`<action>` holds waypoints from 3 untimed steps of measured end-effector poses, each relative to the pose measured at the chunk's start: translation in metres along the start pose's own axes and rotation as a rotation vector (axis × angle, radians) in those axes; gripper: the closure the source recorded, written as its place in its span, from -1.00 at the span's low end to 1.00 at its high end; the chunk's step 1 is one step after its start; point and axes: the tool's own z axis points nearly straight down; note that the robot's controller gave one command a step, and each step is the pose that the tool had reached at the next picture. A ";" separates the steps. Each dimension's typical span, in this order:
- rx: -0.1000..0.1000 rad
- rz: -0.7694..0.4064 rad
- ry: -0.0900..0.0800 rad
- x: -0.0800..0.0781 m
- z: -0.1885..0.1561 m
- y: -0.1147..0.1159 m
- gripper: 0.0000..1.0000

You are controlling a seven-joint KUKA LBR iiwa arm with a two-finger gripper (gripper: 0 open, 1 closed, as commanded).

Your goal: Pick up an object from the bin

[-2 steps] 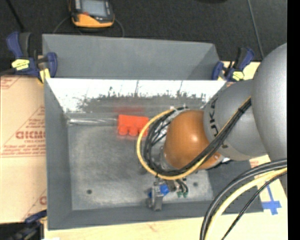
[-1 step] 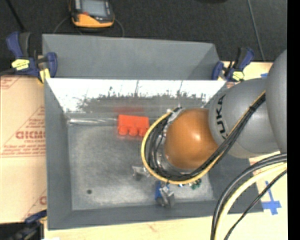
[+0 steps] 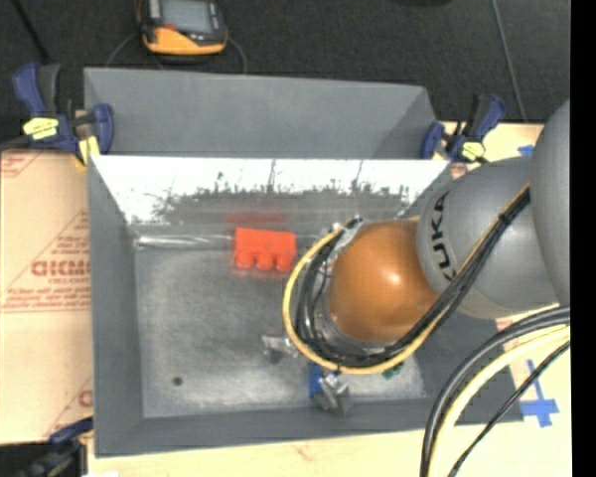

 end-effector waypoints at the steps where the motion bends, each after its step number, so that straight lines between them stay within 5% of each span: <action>1: -0.009 -0.261 0.013 -0.005 0.003 -0.003 -1.00; 2: -0.009 -0.394 0.011 -0.021 0.003 -0.018 -1.00; 3: -0.013 -0.258 0.018 -0.010 0.003 -0.010 -1.00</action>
Offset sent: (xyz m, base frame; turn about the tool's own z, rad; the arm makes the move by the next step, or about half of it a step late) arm 0.0048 0.0009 -0.0031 -0.2628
